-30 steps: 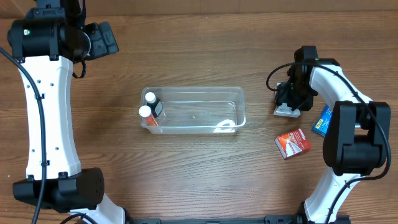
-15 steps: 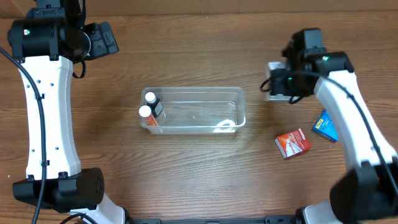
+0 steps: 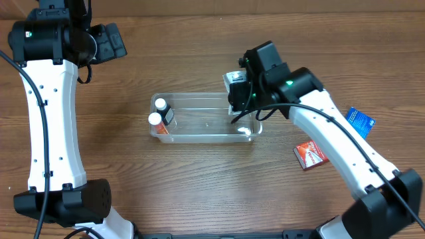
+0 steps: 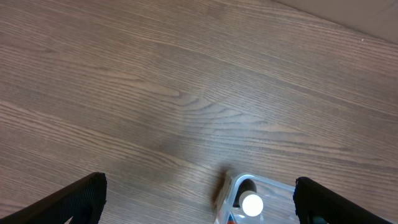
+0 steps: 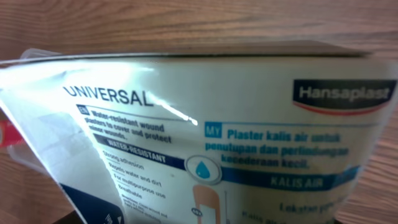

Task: Pack container
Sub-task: 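Carry the Hansaplast box into the container's right end and release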

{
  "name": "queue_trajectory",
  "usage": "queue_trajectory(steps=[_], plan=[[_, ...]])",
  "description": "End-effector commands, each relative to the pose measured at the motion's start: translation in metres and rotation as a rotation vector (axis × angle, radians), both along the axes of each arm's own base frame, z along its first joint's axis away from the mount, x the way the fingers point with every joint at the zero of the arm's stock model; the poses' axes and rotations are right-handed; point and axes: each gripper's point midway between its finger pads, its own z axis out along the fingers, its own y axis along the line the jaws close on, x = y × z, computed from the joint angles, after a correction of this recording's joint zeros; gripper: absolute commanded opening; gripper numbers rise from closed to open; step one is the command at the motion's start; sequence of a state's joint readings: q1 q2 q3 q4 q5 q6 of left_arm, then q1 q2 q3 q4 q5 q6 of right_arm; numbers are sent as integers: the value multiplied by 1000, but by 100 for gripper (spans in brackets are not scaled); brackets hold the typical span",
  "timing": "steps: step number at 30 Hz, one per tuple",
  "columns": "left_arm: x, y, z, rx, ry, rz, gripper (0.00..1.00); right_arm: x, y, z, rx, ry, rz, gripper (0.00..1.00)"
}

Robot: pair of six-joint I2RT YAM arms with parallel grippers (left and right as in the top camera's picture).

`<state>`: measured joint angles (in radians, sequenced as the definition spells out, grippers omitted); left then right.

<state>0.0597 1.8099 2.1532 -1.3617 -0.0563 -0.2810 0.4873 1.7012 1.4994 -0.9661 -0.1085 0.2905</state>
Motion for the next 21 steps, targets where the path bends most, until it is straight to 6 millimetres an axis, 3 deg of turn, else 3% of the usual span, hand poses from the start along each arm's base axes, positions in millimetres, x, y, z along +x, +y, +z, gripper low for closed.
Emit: queue_trajectory(steps=[1,5,9,15,21], plan=[[-5,0,21,3,-55,3,97,2,2,-41,-32,108,-52,64],[-5,0,21,3,-54,3,97,-4,1,-76,-76,205,-49,64],[-5,0,21,3,-54,3,97,-7,-1,-91,-100,248,-50,64],[-5,0,21,3,-54,3,97,-8,-1,-94,-106,259,-50,64],[-5,0,21,4,-54,3,97,-23,-9,-97,-139,317,-51,67]])
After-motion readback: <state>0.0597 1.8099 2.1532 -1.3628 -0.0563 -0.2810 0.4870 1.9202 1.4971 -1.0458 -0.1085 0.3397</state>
